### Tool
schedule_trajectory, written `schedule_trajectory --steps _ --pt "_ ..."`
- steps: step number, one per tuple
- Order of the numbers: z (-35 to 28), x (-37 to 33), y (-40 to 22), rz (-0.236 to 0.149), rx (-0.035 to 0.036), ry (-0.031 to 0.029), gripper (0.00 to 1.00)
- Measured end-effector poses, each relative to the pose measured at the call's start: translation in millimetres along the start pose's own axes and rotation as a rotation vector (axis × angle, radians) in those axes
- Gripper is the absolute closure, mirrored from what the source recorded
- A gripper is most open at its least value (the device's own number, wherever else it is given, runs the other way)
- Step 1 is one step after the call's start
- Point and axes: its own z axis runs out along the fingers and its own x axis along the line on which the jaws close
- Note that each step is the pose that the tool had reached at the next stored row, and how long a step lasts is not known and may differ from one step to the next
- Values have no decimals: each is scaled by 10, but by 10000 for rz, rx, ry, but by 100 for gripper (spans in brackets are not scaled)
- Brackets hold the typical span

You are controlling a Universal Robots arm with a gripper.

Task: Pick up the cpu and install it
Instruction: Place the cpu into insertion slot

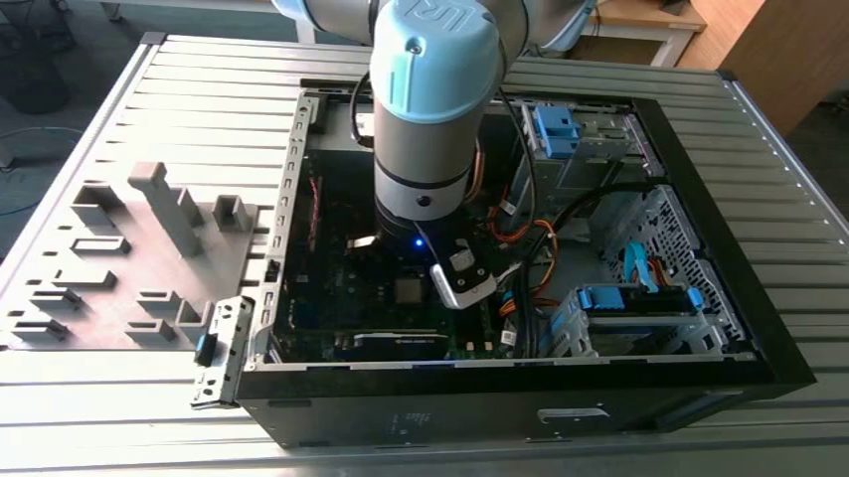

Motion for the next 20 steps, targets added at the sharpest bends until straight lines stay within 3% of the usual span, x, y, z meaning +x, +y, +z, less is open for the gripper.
schedule_trajectory --steps 5,20 --pt "2 -9 0 -213 -4 0 53" --pt "31 -9 0 -214 -1 2 53"
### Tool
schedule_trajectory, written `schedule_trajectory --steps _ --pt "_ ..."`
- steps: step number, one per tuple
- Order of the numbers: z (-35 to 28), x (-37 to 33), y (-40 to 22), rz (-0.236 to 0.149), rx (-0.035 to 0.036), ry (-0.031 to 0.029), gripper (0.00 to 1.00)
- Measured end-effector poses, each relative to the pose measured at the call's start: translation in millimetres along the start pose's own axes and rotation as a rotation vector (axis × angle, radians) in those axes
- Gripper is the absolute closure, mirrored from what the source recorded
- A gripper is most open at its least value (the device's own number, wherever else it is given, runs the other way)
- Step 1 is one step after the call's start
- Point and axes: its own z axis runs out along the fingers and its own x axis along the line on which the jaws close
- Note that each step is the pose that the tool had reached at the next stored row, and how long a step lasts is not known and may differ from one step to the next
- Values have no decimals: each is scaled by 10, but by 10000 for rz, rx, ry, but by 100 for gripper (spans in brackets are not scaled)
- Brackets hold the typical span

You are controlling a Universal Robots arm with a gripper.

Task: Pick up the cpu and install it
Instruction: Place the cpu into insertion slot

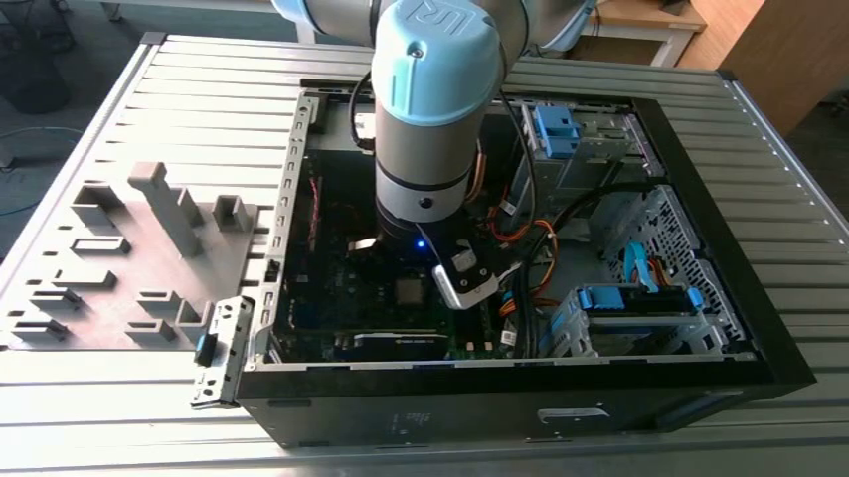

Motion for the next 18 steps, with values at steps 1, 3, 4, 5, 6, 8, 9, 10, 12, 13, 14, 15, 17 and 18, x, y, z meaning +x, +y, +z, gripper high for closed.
schedule_trajectory --steps 1,3,4,5,6,8,9,10,12,13,14,15,17,18 --pt "1 0 0 11 -1 0 53" --pt "1 0 0 141 -1 -2 53" --pt "1 0 0 234 0 -3 53" --pt "1 0 0 309 0 -2 53" --pt "1 0 0 348 0 -3 53" --pt "1 0 0 356 0 -3 53" --pt "1 0 0 357 0 -3 53" --pt "1 0 0 358 0 -3 53" --pt "1 -6 0 358 0 -2 53" --pt "1 -10 0 358 0 -2 53" --pt "1 -13 0 357 0 -2 53" --pt "1 -15 0 358 0 -3 53" --pt "1 -17 0 358 0 -3 53" --pt "1 -18 -1 357 1 -3 53"
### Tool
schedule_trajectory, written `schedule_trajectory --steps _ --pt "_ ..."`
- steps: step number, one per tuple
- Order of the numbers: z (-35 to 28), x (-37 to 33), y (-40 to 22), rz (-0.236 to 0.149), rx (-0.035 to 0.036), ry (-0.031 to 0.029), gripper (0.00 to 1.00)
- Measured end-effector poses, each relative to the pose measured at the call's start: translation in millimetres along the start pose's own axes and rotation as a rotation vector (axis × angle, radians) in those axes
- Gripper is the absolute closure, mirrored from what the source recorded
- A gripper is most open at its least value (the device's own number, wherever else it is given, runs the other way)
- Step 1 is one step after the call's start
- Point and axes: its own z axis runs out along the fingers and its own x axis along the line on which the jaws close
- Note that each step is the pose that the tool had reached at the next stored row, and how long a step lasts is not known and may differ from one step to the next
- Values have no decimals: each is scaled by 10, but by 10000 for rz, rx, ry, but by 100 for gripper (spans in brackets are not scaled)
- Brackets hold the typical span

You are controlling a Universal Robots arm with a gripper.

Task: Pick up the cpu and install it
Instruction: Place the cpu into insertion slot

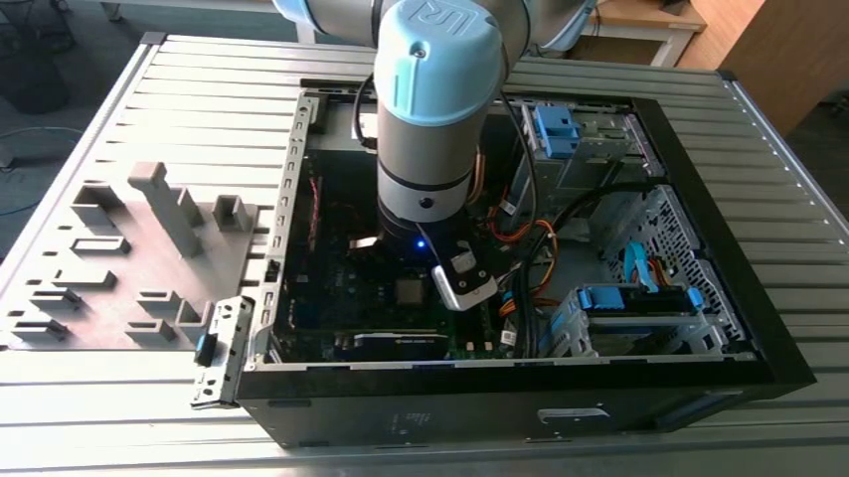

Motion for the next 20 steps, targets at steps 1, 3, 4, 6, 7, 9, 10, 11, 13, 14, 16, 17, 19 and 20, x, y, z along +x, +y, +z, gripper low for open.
schedule_trajectory --steps 1,3,4,6,7,9,10,11,13,14,16,17,19,20 --pt "0 0 0 0 -1 -1 53" --pt "0 0 0 1 0 0 53" --pt "0 -1 0 1 -1 0 53" --pt "1 -2 1 0 -3 -3 52" --pt "2 -3 1 -1 -5 -6 52" --pt "3 -3 1 -2 -6 -3 47" --pt "2 -3 1 -1 -4 -2 47" --pt "1 -3 0 0 -2 -1 47" --pt "0 -3 0 1 -1 -1 47" --pt "0 -3 0 1 0 0 47" --pt "0 -3 0 1 -2 0 47" --pt "-7 -3 0 1 -2 0 47" --pt "-38 -3 0 0 -1 0 47" --pt "-54 -3 1 1 -2 -1 47"
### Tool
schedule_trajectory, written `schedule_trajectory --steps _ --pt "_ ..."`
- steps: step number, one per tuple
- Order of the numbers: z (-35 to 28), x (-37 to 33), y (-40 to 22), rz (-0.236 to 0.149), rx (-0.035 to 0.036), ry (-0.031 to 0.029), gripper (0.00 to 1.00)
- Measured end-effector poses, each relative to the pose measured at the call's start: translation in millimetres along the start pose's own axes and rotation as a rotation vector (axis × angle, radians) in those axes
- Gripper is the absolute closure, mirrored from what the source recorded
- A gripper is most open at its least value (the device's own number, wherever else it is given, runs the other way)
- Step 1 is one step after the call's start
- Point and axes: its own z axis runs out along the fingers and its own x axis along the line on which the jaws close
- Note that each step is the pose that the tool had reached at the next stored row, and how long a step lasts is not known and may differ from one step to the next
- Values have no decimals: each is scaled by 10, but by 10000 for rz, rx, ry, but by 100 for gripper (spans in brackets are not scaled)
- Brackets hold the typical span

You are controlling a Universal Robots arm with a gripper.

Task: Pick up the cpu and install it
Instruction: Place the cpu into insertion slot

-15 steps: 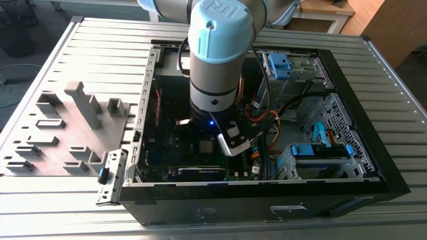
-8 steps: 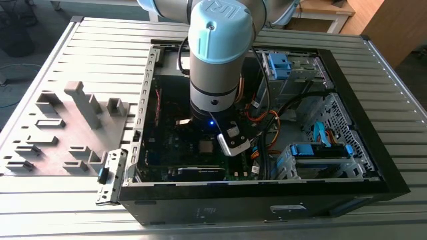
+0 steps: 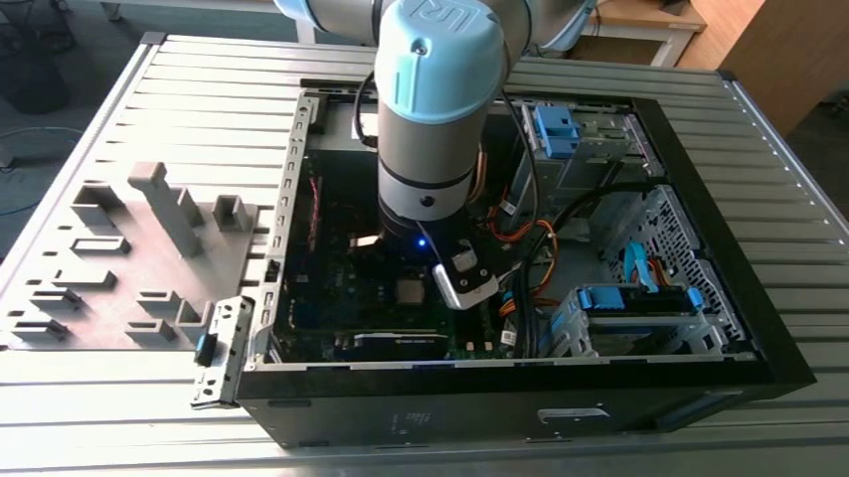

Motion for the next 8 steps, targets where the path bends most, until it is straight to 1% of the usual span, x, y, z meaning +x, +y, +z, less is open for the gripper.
schedule_trajectory --steps 8 --pt "-111 -1 1 0 0 0 47"
